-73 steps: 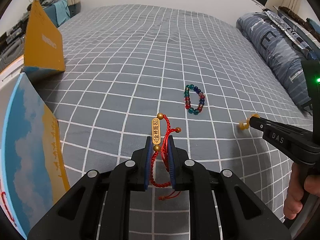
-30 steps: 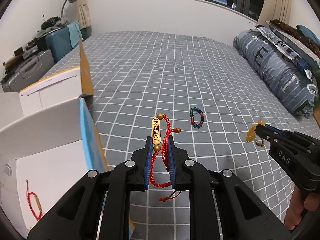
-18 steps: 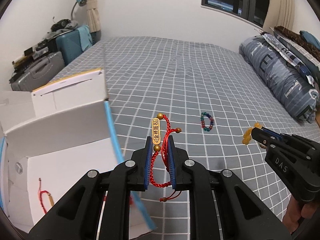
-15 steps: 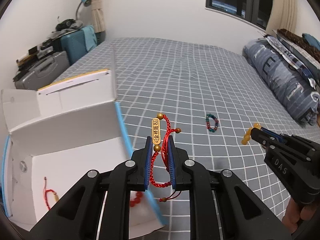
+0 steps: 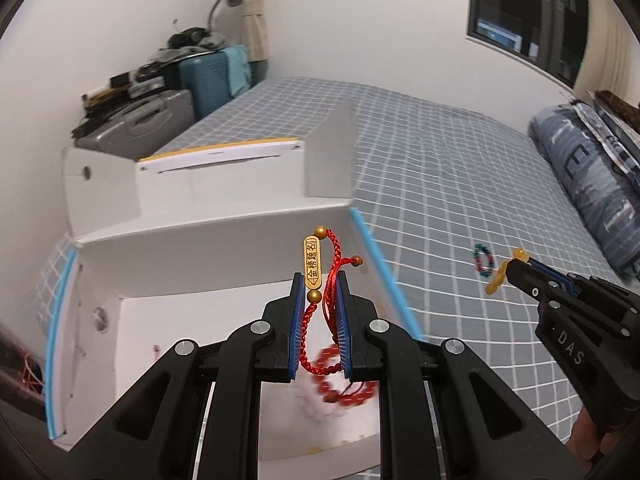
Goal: Organize jewelry
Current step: 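Carry the red cord and amber bracelets with both tools over the box, then open both tools to drop the two bracelets into the box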
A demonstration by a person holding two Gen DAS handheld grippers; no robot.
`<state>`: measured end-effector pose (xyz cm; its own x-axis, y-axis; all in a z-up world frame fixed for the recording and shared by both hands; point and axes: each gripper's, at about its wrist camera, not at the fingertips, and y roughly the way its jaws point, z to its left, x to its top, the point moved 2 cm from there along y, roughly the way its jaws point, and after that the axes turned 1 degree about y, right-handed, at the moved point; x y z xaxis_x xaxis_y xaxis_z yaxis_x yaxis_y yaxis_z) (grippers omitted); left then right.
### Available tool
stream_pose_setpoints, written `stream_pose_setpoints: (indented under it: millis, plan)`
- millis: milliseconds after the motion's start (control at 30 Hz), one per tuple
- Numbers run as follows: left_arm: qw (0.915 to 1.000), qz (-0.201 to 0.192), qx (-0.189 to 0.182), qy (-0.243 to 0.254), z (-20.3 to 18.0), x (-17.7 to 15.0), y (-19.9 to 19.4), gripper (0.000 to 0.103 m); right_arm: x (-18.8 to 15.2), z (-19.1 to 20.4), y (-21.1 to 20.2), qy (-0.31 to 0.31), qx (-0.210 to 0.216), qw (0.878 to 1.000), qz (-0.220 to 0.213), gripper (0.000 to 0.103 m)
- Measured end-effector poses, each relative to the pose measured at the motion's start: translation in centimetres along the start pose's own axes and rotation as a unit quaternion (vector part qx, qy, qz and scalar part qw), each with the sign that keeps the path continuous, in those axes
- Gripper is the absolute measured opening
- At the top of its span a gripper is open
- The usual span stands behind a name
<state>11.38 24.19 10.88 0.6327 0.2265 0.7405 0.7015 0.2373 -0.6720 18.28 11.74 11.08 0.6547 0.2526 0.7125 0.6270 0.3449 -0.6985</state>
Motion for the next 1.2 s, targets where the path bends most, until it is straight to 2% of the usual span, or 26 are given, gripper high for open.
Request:
stream_pose_setpoints:
  millis: [367, 667, 900, 1200]
  plan:
    - [0.9985, 0.006, 0.040, -0.037, 6.5, -0.6, -0.3, 0.014, 0.1, 7.8, 1.5, -0.035, 0.053, 0.998, 0.006, 0.009]
    - [0.9960, 0.031, 0.062, -0.057, 10.1, -2.1, 1.1, 0.014, -1.2, 12.3, 3.8, -0.067, 0.069, 0.995, 0.031, 0.009]
    - [0.9923, 0.076, 0.062, -0.076, 12.3, -3.9, 3.2, 0.014, -2.3, 13.5, 6.5, -0.073, 0.067, 0.993, 0.071, 0.009]
    - [0.9869, 0.129, 0.062, -0.075, 12.3, -4.8, 4.8, 0.014, -3.7, 13.5, 9.4, -0.075, 0.043, 0.987, 0.136, 0.009]
